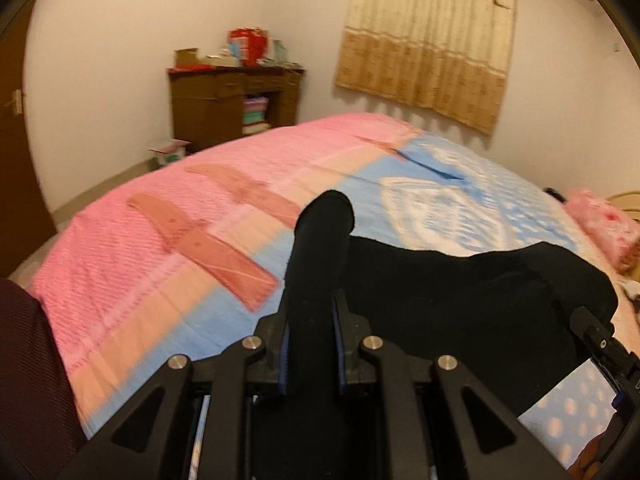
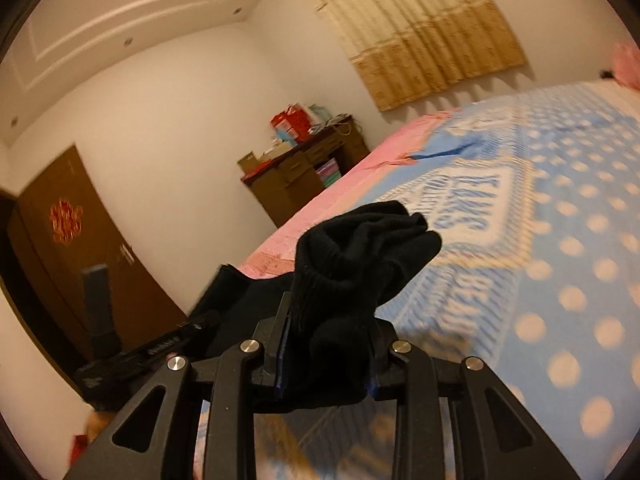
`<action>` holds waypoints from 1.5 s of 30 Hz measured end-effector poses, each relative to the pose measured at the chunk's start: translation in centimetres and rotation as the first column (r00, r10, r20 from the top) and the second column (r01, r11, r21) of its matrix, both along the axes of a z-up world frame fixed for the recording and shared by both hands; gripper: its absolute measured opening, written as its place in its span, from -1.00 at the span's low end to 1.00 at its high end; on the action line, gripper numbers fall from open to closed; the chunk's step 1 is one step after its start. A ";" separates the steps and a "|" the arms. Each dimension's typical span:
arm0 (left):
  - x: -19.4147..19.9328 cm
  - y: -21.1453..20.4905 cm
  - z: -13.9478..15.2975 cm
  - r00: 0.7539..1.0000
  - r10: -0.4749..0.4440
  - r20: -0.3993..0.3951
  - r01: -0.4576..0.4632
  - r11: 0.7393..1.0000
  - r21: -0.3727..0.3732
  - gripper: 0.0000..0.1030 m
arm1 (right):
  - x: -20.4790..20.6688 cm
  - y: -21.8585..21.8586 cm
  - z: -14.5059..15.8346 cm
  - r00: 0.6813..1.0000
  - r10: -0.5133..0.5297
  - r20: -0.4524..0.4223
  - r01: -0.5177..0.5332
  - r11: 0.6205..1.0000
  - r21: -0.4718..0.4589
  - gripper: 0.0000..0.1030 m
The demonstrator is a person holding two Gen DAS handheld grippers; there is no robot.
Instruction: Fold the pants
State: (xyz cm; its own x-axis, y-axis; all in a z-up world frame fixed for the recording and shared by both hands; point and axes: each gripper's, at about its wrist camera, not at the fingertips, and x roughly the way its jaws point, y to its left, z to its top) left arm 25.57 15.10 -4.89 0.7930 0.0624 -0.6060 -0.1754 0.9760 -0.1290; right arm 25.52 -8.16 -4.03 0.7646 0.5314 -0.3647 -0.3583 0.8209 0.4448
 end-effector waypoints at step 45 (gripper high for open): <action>-3.3 0.0 -3.8 0.993 0.077 -0.091 -0.064 0.987 0.147 0.33 | -0.2 -0.2 -8.6 0.887 -0.409 -0.213 0.359 0.903 -0.238 0.56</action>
State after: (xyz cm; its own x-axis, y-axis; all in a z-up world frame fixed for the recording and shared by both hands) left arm 22.31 15.15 -8.69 0.7219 0.2080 -0.6600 -0.2493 0.9679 0.0325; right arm 25.29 -8.39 -12.59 0.7633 0.1178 -0.6352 0.1054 0.9474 0.3023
